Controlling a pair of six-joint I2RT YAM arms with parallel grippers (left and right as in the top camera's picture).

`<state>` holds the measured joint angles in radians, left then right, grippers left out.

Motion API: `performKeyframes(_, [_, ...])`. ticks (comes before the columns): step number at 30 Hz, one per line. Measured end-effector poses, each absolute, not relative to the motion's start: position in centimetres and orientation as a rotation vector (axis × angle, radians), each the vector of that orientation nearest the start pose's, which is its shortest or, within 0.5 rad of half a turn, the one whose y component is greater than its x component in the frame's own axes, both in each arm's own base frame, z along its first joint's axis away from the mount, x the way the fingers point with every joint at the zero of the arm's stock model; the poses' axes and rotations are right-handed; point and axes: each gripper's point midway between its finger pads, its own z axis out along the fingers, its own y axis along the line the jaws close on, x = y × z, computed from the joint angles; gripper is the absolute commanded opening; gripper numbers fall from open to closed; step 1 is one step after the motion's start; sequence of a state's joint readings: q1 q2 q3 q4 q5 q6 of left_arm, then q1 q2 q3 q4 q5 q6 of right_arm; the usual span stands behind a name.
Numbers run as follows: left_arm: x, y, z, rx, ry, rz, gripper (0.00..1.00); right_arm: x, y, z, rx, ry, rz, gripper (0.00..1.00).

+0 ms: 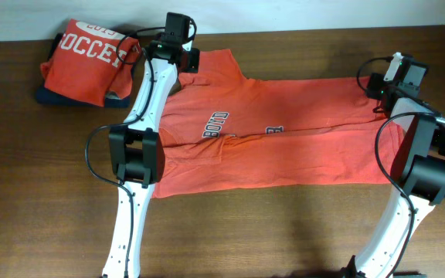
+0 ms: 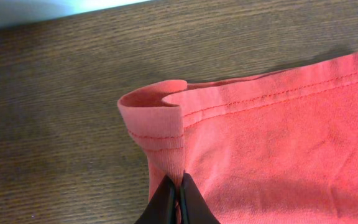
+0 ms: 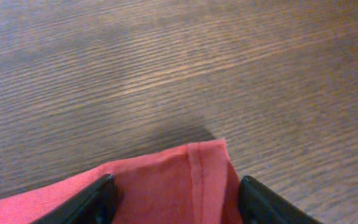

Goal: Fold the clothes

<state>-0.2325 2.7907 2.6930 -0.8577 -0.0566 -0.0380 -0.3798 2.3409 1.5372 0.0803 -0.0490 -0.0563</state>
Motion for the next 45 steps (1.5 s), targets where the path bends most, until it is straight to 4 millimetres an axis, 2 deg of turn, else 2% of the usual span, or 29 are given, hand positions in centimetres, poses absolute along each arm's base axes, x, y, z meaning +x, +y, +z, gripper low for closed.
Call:
performKeyframes(5, [64.3,-14.2,3.9,0.223,2.521,-0.036,0.04,56.0,-22.2,0.6,0.368,2.265,-0.141,0.15])
performKeyframes(11, [64.1,-14.2,3.8,0.224,2.528,-0.034,0.01,55.8,-22.5,0.6,0.386,2.261,-0.112,0.04])
performKeyframes(19, [63.5,-14.0,3.3,0.228,2.560,-0.029,0.01,55.5,-21.8,1.0,0.375,2.281,-0.054,0.04])
performKeyframes(28, [63.1,-14.3,3.3,0.239,2.576,-0.057,0.01,54.7,-21.2,3.4,0.365,2.302,-0.038,0.04])
performKeyframes(31, [62.7,-14.4,4.2,0.243,2.587,-0.067,0.01,54.0,-20.9,3.0,0.372,2.338,-0.028,0.04])
performKeyframes(34, [62.6,-14.3,6.2,0.242,2.573,-0.076,0.01,53.5,-20.7,3.6,0.371,2.354,-0.025,0.04])
performKeyframes(35, [62.4,-14.2,7.5,0.240,2.565,-0.081,0.01,53.3,-20.6,4.5,0.357,2.356,-0.028,0.04])
performKeyframes(38, [61.1,-13.9,9.3,0.247,2.588,-0.076,0.01,52.6,-20.3,6.8,0.327,2.363,-0.039,0.04])
performKeyframes(40, [60.1,-13.6,10.8,0.254,2.601,-0.081,0.01,51.7,-20.0,9.4,0.304,2.361,-0.050,0.04])
performKeyframes(41, [59.7,-13.7,11.3,0.260,2.605,-0.091,0.01,51.2,-19.9,10.6,0.298,2.362,-0.054,0.04])
performKeyframes(45, [57.6,-14.0,11.9,0.282,2.664,-0.178,0.01,49.1,-19.9,13.0,0.314,2.384,-0.057,0.04])
